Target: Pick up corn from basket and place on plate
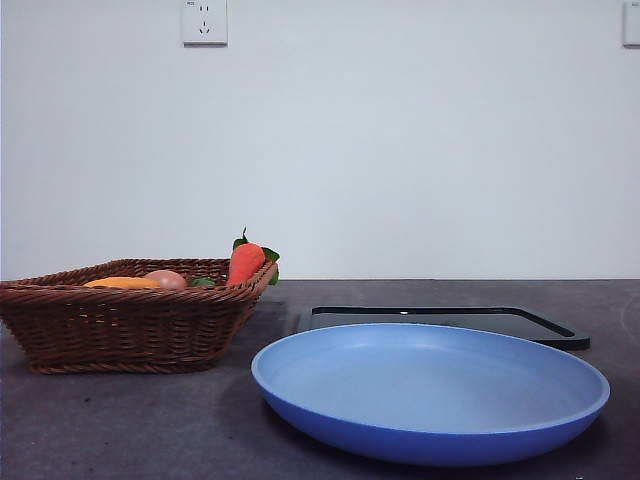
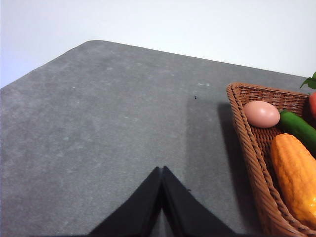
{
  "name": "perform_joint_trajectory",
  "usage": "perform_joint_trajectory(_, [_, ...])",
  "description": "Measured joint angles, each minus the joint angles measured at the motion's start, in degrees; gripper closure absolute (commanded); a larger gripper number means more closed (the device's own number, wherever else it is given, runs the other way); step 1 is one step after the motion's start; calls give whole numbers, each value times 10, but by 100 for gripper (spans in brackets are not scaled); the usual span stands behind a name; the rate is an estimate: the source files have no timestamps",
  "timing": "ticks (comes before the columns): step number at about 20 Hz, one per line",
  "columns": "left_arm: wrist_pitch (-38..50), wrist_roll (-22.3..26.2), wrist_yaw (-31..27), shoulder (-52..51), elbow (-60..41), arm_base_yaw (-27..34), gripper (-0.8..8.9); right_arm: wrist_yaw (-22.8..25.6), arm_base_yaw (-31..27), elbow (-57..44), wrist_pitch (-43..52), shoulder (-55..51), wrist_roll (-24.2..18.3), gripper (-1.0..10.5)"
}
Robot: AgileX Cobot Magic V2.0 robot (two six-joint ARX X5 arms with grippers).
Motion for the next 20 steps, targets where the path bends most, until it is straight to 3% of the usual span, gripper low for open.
perform_joint_trajectory(7, [0, -52, 0, 0, 0, 0, 809, 0, 0, 0, 110, 0, 11, 945])
perform_joint_trajectory(14, [0, -113, 0, 0, 0, 0, 810, 45, 0, 0, 101, 0, 95, 945])
perform_joint_trajectory(20, [-9, -140, 32, 0, 13, 0, 809, 24, 0, 0, 103, 0, 146, 945])
